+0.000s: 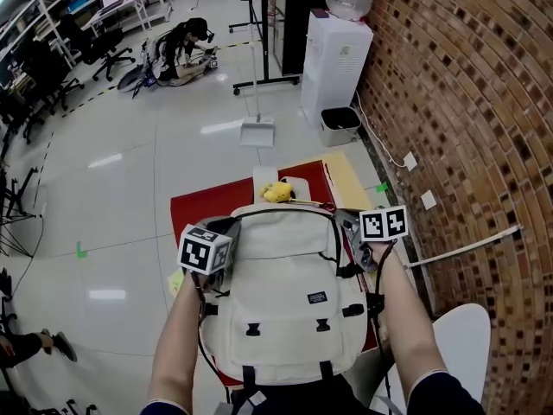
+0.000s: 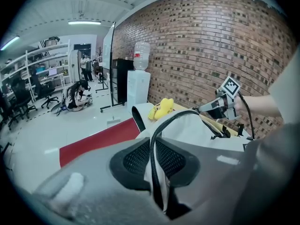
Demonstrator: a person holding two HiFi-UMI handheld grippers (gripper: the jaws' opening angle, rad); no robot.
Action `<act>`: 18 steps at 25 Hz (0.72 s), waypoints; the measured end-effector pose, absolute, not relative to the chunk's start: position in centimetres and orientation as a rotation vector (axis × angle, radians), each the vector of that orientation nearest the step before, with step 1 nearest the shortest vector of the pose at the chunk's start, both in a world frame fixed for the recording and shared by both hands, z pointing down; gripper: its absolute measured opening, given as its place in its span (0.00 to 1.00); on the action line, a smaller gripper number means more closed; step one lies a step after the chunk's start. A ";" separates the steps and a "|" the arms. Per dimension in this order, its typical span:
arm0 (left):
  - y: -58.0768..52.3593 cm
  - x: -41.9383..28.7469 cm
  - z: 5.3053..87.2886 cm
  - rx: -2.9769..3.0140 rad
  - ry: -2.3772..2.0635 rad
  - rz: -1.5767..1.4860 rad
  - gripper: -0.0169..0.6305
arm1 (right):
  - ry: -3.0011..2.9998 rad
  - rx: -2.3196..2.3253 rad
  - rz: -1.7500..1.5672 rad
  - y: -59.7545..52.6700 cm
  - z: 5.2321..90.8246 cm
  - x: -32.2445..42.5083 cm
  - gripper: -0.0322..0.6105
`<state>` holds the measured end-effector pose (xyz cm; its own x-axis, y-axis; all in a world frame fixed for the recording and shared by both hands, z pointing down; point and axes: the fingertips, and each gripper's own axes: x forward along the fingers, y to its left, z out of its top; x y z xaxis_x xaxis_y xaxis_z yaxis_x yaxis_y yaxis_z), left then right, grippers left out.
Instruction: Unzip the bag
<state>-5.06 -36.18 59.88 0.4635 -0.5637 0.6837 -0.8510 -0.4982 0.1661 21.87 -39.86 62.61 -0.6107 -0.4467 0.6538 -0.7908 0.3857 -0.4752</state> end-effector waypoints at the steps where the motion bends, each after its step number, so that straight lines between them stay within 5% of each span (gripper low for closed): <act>1: -36.2 -5.1 59.9 2.219 -1.180 0.776 0.09 | -2.226 1.072 1.123 -39.5 62.9 22.2 0.08; 6: -36.4 -4.9 59.9 2.250 -1.210 0.886 0.11 | -2.240 1.095 1.164 -38.0 63.1 23.2 0.07; 10: -37.1 -4.0 58.2 2.302 -1.288 0.967 0.23 | -2.272 1.079 1.127 -38.5 62.0 22.8 0.07; 18: -39.0 9.3 57.9 2.656 -1.016 1.119 0.23 | -2.287 1.044 1.147 -39.2 61.7 22.4 0.07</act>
